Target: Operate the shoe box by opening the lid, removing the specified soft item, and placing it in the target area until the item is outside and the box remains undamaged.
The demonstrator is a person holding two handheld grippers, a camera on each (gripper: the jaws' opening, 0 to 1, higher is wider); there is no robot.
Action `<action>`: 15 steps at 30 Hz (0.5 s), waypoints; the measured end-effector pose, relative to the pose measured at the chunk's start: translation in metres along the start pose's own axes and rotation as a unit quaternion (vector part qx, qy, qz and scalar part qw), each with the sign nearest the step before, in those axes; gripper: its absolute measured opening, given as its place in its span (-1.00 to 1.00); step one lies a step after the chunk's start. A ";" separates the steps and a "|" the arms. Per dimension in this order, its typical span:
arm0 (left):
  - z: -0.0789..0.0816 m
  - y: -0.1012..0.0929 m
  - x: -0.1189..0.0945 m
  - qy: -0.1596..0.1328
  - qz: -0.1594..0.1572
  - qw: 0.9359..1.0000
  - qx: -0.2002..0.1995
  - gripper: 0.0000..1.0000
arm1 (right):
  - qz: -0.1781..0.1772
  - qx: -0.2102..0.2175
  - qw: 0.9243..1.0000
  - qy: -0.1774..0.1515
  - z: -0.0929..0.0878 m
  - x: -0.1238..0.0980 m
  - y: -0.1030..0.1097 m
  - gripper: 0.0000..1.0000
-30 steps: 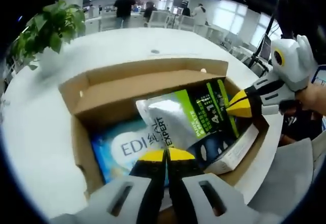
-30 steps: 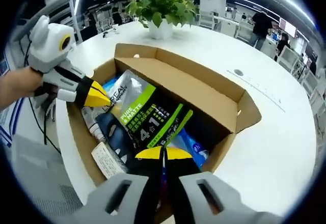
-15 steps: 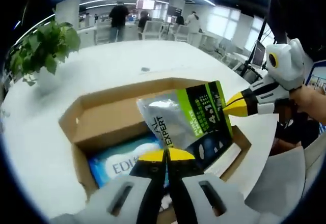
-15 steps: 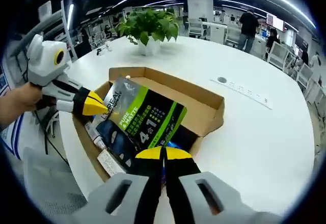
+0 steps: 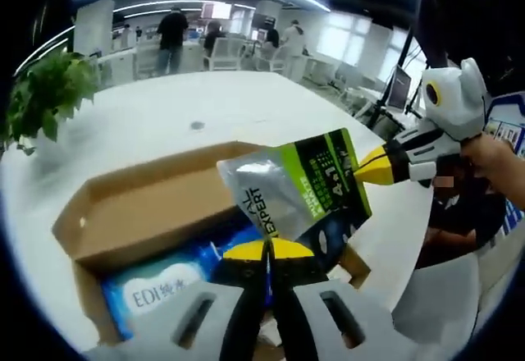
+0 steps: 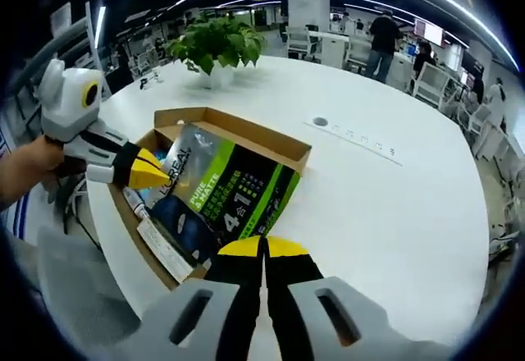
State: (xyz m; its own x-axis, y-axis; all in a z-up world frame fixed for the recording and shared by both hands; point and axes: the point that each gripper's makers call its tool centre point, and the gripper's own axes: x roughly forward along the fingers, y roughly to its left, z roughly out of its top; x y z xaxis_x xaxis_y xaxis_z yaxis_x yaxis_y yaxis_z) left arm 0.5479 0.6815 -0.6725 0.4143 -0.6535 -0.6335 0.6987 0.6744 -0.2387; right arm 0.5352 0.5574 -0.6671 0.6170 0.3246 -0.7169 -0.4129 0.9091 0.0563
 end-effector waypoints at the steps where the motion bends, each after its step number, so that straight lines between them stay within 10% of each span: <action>1: 0.001 -0.003 0.002 0.000 -0.003 1.000 0.001 -1.00 | -0.004 0.001 1.000 0.002 -0.002 -0.003 -0.005 -1.00; 15: 0.014 -0.043 0.044 0.014 -0.037 0.999 0.029 -1.00 | -0.035 0.017 0.999 0.024 -0.024 -0.023 -0.053 -1.00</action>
State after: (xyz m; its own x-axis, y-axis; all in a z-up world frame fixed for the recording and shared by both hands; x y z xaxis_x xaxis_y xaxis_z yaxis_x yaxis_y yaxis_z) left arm 0.5439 0.6192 -0.6799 0.3446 -0.6910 -0.6354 0.7601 0.6026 -0.2430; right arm 0.5265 0.4951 -0.6703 0.6101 0.2473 -0.7527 -0.3457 0.9379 0.0279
